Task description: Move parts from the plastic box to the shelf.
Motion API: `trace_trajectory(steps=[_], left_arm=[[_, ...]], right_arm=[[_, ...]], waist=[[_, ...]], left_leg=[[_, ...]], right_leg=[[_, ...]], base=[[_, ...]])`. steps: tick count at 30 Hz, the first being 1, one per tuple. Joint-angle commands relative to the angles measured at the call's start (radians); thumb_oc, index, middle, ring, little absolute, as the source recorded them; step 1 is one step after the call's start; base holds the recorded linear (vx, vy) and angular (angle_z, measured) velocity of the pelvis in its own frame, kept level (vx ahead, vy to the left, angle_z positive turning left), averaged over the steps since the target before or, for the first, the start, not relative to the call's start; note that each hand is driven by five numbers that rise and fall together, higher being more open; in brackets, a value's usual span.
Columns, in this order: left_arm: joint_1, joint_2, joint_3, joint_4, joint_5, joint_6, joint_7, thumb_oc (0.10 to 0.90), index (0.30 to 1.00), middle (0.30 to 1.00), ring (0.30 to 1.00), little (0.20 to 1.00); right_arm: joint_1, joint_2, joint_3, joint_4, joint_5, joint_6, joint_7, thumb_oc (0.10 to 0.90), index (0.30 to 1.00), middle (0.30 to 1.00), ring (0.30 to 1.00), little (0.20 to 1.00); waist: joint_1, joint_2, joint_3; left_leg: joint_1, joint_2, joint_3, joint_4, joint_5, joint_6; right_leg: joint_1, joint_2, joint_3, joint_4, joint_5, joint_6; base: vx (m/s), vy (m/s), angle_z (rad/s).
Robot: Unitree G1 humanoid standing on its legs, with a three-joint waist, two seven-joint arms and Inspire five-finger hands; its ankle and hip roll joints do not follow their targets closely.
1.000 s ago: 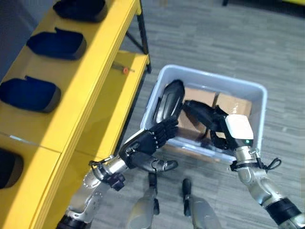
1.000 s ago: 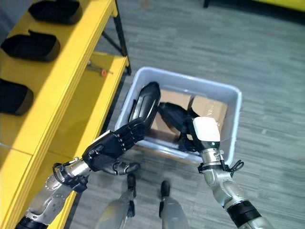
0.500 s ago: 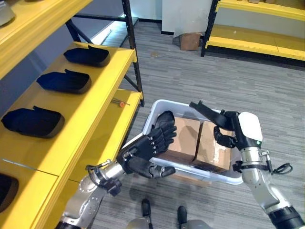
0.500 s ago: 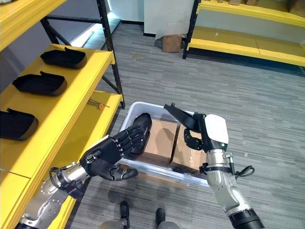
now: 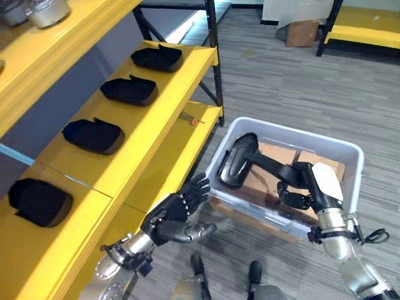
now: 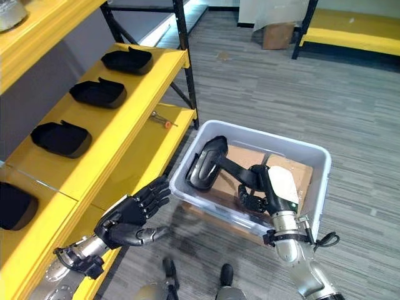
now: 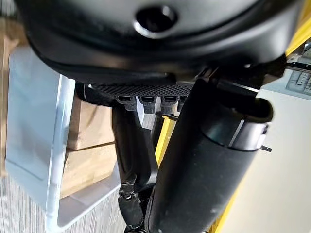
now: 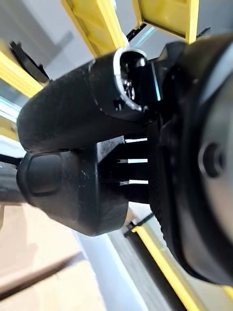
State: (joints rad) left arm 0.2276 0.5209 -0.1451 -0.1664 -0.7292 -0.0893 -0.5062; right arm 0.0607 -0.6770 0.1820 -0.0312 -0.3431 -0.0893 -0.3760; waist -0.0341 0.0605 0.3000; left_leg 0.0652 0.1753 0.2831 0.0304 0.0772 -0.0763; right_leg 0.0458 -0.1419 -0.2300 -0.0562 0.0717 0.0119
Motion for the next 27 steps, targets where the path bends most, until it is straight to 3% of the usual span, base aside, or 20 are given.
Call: trace_trajectory(steps=[1, 3, 4, 10, 16, 19, 21, 22, 27], left_arm=[[-0.074, 0.010, 0.058, -0.051, 0.062, -0.115, 0.021, 0.900, 1.000, 1.000, 1.000, 1.000], [-0.066, 0.031, 0.072, -0.044, 0.077, -0.075, 0.012, 0.900, 1.000, 1.000, 1.000, 1.000], [-0.051, 0.044, 0.077, -0.044, 0.084, -0.061, -0.009, 0.900, 1.000, 1.000, 1.000, 1.000], [-0.017, 0.086, 0.088, -0.063, 0.097, -0.057, -0.059, 0.900, 1.000, 1.000, 1.000, 1.000], [-0.059, 0.101, 0.047, -0.082, 0.085, -0.041, -0.120, 0.900, 1.000, 1.000, 1.000, 1.000], [-0.088, 0.099, 0.015, -0.073, 0.079, -0.031, -0.149, 0.900, 1.000, 1.000, 1.000, 1.000], [-0.141, 0.100, -0.041, -0.079, 0.098, -0.015, -0.155, 0.900, 1.000, 1.000, 1.000, 1.000], [-0.159, 0.099, -0.060, -0.083, 0.099, -0.007, -0.147, 0.900, 1.000, 1.000, 1.000, 1.000], [-0.206, 0.097, -0.097, -0.077, 0.108, 0.004, -0.081, 0.900, 1.000, 1.000, 1.000, 1.000]], right_arm=[[-0.114, 0.003, -0.058, -0.051, 0.147, -0.150, -0.065, 0.400, 0.300, 0.300, 0.300, 0.300], [-0.088, 0.023, -0.096, -0.052, 0.166, -0.205, -0.077, 0.400, 0.300, 0.300, 0.300, 0.300], [-0.091, 0.027, -0.107, -0.077, 0.182, -0.202, -0.087, 0.400, 0.300, 0.300, 0.300, 0.300], [-0.105, 0.045, -0.118, -0.116, 0.144, -0.170, -0.116, 0.400, 0.300, 0.300, 0.300, 0.300], [-0.097, 0.082, -0.120, -0.158, 0.150, -0.139, -0.186, 0.400, 0.300, 0.300, 0.300, 0.300], [-0.062, 0.094, -0.143, -0.189, 0.158, -0.154, -0.185, 0.400, 0.300, 0.300, 0.300, 0.300], [-0.023, 0.111, -0.155, -0.232, 0.131, -0.165, -0.191, 0.400, 0.300, 0.300, 0.300, 0.300], [-0.018, 0.110, -0.156, -0.235, 0.126, -0.171, -0.195, 0.400, 0.300, 0.300, 0.300, 0.300], [-0.020, 0.080, -0.165, -0.240, 0.144, -0.214, -0.203, 0.400, 0.300, 0.300, 0.300, 0.300]], waist=[[-0.015, -0.063, -0.098], [-0.020, -0.052, -0.124], [-0.018, -0.047, -0.133], [0.001, -0.036, -0.146], [0.004, -0.043, -0.151], [-0.018, -0.044, -0.156], [-0.058, -0.037, -0.144], [-0.066, -0.038, -0.144], [-0.086, -0.040, -0.140]], left_leg=[[-0.037, -0.004, -0.032, 0.112, -0.037, 0.010], [0.035, -0.038, -0.027, 0.017, -0.082, 0.017], [0.060, -0.066, -0.009, -0.040, -0.122, 0.031], [0.080, -0.110, -0.012, -0.102, -0.143, 0.059], [0.069, -0.141, -0.028, -0.118, -0.154, 0.091], [0.057, -0.156, -0.061, -0.118, -0.151, 0.108], [0.049, -0.168, -0.116, -0.118, -0.143, 0.137], [0.041, -0.174, -0.128, -0.118, -0.135, 0.145], [0.024, -0.206, -0.179, -0.118, -0.132, 0.163]], right_leg=[[-0.008, 0.053, -0.028, 0.063, -0.099, 0.011], [-0.010, 0.041, -0.047, 0.033, -0.070, 0.035], [-0.010, 0.023, -0.062, 0.015, -0.048, 0.060], [-0.008, -0.011, -0.087, -0.020, -0.003, 0.113], [-0.028, -0.055, -0.094, -0.009, 0.031, 0.165], [-0.041, -0.038, -0.019, 0.027, 0.016, 0.156], [-0.055, 0.023, 0.115, 0.162, -0.058, 0.131], [-0.064, 0.050, 0.141, 0.201, -0.070, 0.121], [-0.104, 0.152, 0.193, 0.339, -0.127, 0.082]], base=[[-0.07, 0.236, 0.23], [-0.11, 0.460, 0.49], [-0.09, 0.398, 0.59], [-0.11, 0.279, 0.32], [-0.14, 0.244, 0.26], [-0.10, 0.154, 0.37], [-0.13, 0.156, 0.51], [-0.11, 0.092, 0.93], [-0.12, 0.037, 0.59]])
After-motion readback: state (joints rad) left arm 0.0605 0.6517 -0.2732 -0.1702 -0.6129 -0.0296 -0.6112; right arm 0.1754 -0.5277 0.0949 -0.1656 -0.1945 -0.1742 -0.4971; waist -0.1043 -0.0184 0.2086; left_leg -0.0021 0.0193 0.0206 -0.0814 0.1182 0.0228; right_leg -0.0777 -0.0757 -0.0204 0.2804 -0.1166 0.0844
